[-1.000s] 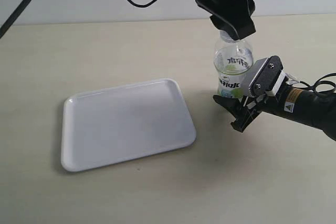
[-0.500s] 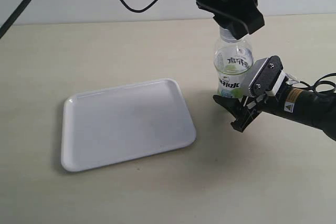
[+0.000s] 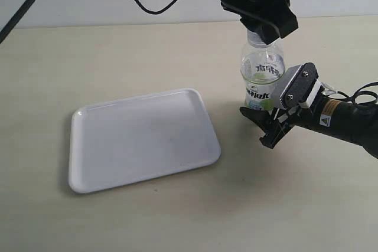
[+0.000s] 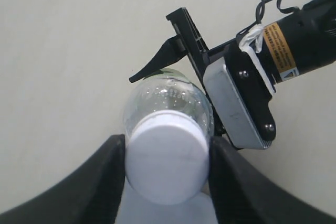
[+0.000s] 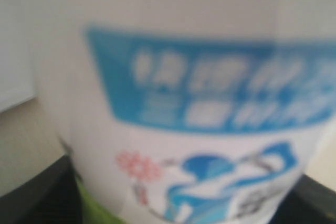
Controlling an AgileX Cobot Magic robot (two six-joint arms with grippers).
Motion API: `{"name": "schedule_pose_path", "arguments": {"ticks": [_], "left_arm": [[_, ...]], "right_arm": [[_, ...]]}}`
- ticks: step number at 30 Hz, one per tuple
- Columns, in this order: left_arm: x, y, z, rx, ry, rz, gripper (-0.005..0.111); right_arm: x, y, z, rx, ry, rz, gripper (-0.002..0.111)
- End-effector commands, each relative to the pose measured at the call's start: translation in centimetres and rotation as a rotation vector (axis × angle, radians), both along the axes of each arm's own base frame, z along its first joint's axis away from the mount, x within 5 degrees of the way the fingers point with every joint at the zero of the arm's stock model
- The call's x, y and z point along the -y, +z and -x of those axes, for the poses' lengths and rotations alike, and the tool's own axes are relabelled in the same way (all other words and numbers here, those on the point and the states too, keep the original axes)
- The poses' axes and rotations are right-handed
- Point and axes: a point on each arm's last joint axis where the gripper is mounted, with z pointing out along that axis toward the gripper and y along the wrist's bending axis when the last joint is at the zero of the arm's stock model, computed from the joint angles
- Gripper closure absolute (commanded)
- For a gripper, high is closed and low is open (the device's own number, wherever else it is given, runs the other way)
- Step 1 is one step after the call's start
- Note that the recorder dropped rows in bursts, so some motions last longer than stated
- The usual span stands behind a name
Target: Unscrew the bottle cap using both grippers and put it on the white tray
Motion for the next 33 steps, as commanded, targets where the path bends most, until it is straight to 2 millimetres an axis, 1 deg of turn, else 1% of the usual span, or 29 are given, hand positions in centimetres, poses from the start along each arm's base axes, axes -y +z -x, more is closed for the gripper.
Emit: {"name": "schedule_pose_path", "arguments": {"ticks": [1, 3, 5, 6, 7, 9, 16, 17, 18, 20, 28, 33], "left_arm": [[0.09, 0.21, 0.35, -0.024, 0.002, 0.013, 0.107], [0.09, 0.21, 0.35, -0.023, -0.001, 0.013, 0.106], [0.09, 0.21, 0.35, -0.023, -0.001, 0.013, 0.101], [0.09, 0.21, 0.35, -0.023, -0.001, 0.013, 0.097], [0.09, 0.21, 0.35, -0.023, -0.001, 0.013, 0.089], [0.09, 0.21, 0.35, -0.023, -0.001, 0.013, 0.079], [0.09, 0.21, 0.35, -0.021, -0.005, 0.012, 0.054], [0.09, 0.21, 0.35, -0.021, -0.005, 0.012, 0.052], [0.06, 0.2, 0.31, -0.016, -0.004, 0.008, 0.047], [0.01, 0.19, 0.25, -0.01, -0.002, 0.002, 0.043], [-0.05, 0.18, 0.17, -0.001, 0.0, -0.005, 0.043], [-0.05, 0.18, 0.17, 0.027, -0.054, -0.019, 0.043]], "right_arm": [[0.28, -0.15, -0.08, -0.026, -0.026, 0.023, 0.108], [0.33, -0.15, -0.11, -0.026, -0.034, 0.022, 0.108], [0.35, -0.15, -0.12, -0.026, -0.036, 0.021, 0.108], [0.35, -0.15, -0.12, -0.026, -0.036, 0.021, 0.108], [0.35, -0.15, -0.12, -0.026, -0.036, 0.021, 0.108], [0.35, -0.15, -0.12, -0.026, -0.036, 0.021, 0.108], [0.37, -0.18, -0.12, -0.029, -0.039, 0.023, 0.108], [0.37, -0.18, -0.12, -0.029, -0.039, 0.023, 0.108], [0.37, -0.18, -0.12, -0.029, -0.039, 0.023, 0.108], [0.37, -0.18, -0.12, -0.029, -0.039, 0.023, 0.108], [0.38, -0.19, -0.12, -0.031, -0.039, 0.024, 0.108], [0.38, -0.19, -0.12, -0.031, -0.039, 0.024, 0.108]]}}
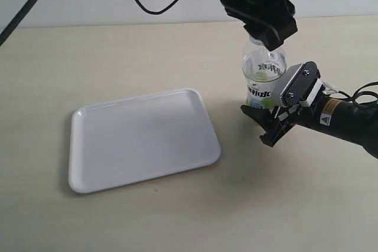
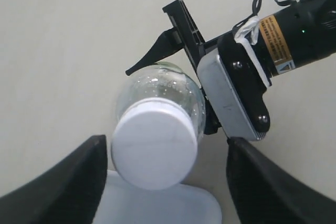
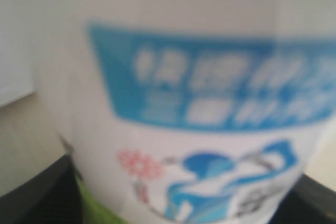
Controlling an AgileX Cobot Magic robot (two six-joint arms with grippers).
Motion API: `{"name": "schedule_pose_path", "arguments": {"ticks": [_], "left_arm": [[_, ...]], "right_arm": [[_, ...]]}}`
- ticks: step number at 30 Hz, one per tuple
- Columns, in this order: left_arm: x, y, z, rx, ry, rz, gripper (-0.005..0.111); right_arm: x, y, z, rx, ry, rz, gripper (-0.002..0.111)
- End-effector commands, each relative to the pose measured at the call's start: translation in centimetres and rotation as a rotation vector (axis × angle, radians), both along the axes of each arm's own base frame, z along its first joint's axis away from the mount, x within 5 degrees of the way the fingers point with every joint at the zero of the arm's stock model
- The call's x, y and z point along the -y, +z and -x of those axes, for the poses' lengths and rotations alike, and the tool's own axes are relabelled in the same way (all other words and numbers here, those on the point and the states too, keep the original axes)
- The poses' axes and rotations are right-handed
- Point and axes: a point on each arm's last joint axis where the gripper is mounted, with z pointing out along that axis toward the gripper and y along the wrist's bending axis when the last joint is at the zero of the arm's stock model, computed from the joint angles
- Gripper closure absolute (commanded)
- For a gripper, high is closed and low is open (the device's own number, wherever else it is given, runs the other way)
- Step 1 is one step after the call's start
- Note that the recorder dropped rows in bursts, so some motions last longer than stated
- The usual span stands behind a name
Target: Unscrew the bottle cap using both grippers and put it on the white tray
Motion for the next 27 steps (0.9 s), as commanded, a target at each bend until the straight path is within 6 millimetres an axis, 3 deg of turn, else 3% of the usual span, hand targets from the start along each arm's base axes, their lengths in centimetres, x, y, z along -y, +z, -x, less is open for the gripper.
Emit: {"name": "schedule_pose_path", "arguments": {"ticks": [1, 27], "left_arm": [[0.01, 0.22, 0.14, 0.033, -0.057, -0.012, 0.043], [0.01, 0.22, 0.14, 0.29, -0.553, -0.141, 0.045]], "right_arm": [[0.21, -0.19, 0.0, -0.028, -0.012, 0.029, 0.108], [0.23, -0.21, 0.0, -0.03, -0.014, 0.03, 0.108]]}}
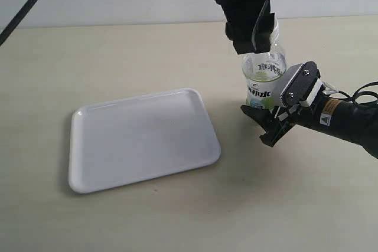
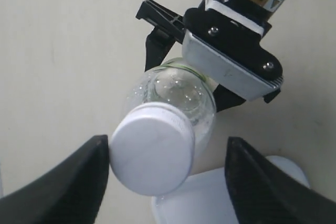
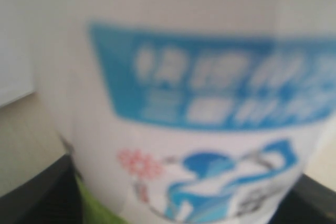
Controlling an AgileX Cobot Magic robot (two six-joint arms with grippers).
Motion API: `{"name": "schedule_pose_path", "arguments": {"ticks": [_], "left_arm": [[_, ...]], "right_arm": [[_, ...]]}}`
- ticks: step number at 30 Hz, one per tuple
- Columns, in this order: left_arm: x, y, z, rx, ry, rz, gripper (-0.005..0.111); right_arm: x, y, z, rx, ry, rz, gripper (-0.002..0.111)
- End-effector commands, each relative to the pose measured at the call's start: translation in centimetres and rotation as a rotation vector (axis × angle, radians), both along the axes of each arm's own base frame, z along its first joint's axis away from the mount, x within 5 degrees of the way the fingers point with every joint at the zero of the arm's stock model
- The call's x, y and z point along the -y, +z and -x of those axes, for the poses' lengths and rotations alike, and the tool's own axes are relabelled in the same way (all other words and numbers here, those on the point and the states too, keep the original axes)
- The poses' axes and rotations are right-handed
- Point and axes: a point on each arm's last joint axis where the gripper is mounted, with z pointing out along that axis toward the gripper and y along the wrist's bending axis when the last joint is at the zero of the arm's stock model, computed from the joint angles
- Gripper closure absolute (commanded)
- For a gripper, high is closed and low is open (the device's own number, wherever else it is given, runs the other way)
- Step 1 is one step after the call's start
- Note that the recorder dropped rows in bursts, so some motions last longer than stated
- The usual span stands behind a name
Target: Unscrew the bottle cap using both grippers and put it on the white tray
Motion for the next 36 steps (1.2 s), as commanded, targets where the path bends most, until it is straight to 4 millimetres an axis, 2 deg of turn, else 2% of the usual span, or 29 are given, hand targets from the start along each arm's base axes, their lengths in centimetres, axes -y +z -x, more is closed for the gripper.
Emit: {"name": "schedule_pose_path", "arguments": {"ticks": [1, 10, 12, 23, 24, 36], "left_arm": [[0.03, 0.22, 0.16, 0.05, -0.097, -0.02, 0.045], [0.03, 0.22, 0.16, 0.086, -0.167, -0.039, 0.045], [0.03, 0.22, 0.16, 0.086, -0.167, -0.039, 0.049], [0.03, 0.22, 0.16, 0.083, -0.161, -0.037, 0.105], [0.03, 0.22, 0.16, 0.076, -0.147, -0.034, 0.107], [0.04, 0.22, 0.18, -0.129, 0.247, 0.07, 0.107]], "right_arm": [[0.22, -0.21, 0.0, -0.03, -0.014, 0.03, 0.108], [0.22, -0.21, 0.0, -0.03, -0.014, 0.03, 0.108], [0.22, -0.21, 0.0, -0.03, -0.014, 0.03, 0.108], [0.22, -0.21, 0.0, -0.03, -0.014, 0.03, 0.108], [0.22, -0.21, 0.0, -0.03, -0.014, 0.03, 0.108], [0.22, -0.21, 0.0, -0.038, -0.02, 0.018, 0.108]]}}
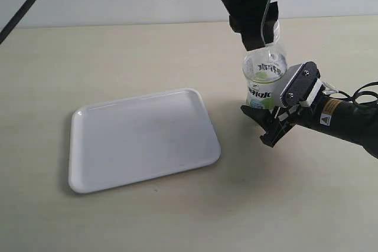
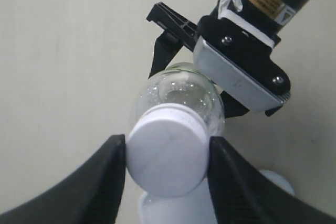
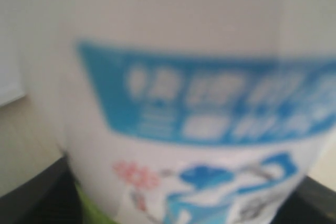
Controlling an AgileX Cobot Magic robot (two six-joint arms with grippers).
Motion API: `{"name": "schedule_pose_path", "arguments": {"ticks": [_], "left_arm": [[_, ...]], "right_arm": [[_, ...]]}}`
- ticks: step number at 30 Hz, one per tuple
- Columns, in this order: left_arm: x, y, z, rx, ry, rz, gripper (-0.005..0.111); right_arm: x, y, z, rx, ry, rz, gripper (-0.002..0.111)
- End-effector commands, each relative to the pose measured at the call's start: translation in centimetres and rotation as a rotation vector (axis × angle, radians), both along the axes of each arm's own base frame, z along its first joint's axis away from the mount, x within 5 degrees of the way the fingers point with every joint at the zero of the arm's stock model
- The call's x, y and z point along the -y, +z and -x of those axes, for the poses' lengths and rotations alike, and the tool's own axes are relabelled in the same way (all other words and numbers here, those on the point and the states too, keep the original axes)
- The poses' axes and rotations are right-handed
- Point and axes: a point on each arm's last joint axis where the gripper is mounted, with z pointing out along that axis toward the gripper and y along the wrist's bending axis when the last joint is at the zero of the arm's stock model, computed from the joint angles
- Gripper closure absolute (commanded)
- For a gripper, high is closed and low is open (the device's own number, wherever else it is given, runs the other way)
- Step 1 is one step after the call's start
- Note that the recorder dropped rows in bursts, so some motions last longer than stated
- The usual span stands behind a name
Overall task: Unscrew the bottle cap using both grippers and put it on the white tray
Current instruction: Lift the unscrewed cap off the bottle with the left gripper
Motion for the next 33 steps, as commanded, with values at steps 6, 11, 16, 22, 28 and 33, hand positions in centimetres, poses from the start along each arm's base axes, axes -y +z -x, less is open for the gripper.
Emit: {"name": "schedule_pose_path", "arguments": {"ticks": [6, 11, 16, 22, 28, 33], "left_arm": [[0.0, 0.2, 0.3, -0.197, 0.351, 0.09, 0.107], [0.0, 0.2, 0.3, -0.292, 0.532, 0.138, 0.107], [0.0, 0.3, 0.3, -0.327, 0.592, 0.163, 0.107], [0.0, 2.1, 0.2, -0.283, 0.562, 0.228, 0.107], [-0.1, 4.1, 0.4, -0.225, 0.496, 0.266, 0.107], [-0.6, 5.4, 0.7, -0.145, 0.383, 0.246, 0.107]], "right_arm": [[0.2, -0.2, 0.0, -0.036, -0.023, 0.016, 0.108], [0.3, -0.2, 0.0, -0.04, -0.028, 0.01, 0.108], [0.3, -0.2, 0.0, -0.04, -0.028, 0.01, 0.108], [0.3, -0.2, 0.0, -0.04, -0.028, 0.01, 0.108], [0.3, -0.2, 0.0, -0.04, -0.028, 0.01, 0.108], [0.3, -0.2, 0.0, -0.045, -0.032, 0.002, 0.108]]}}
